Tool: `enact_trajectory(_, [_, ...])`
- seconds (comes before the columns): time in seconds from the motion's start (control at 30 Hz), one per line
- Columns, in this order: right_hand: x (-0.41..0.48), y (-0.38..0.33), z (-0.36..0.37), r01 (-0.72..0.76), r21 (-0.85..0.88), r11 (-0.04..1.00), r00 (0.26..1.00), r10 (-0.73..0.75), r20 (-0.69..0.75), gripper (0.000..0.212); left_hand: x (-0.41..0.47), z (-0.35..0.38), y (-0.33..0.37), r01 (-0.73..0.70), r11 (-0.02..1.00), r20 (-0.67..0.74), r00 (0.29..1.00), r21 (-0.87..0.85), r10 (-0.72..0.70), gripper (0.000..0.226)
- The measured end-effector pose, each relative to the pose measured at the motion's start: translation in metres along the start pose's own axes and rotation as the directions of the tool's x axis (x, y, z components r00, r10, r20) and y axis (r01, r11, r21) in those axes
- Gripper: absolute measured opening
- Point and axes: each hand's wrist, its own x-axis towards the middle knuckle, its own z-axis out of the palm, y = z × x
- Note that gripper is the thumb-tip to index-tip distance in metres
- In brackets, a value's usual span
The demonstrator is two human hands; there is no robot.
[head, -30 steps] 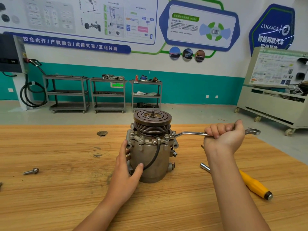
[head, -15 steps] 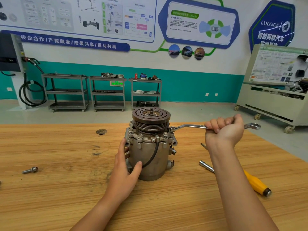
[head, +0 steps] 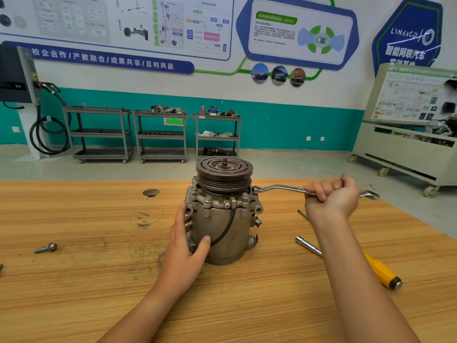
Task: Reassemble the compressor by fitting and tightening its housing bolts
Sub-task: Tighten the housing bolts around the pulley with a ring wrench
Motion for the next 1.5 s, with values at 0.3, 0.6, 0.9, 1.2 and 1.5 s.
enact_trajectory(0.3, [-0.093, 0.047, -0.016, 0.636, -0.255, 0.728, 0.757, -0.525, 0.389, 0.043, -0.001, -0.001, 0.002, 0.001, 1.0, 0.013, 1.0, 0.028, -0.001, 0.088])
enact_trajectory(0.6, [-0.124, 0.128, 0.015, 0.95, -0.302, -0.074, 0.254, -0.375, 0.891, 0.039, -0.003, 0.003, -0.004, -0.024, 0.995, -0.031, 0.999, 0.095, 0.027, 0.01])
enact_trajectory(0.9, [-0.111, 0.021, 0.061, 0.655, -0.052, 0.754, 0.63, -0.507, 0.588, 0.052, 0.0, -0.002, 0.004, 0.025, 1.0, 0.042, 0.999, 0.004, -0.026, 0.086])
enact_trajectory(1.2, [-0.041, -0.016, 0.041, 0.271, 0.109, 0.956, 0.913, -0.291, 0.284, 0.052, 0.0, -0.001, 0.003, 0.015, 1.0, 0.024, 1.0, -0.008, -0.014, 0.089])
enact_trajectory(1.5, [-0.011, -0.007, 0.019, 0.132, 0.027, 0.991, 0.897, -0.13, 0.423, 0.063, -0.001, -0.002, 0.004, 0.019, 1.0, 0.022, 1.0, -0.014, -0.019, 0.086])
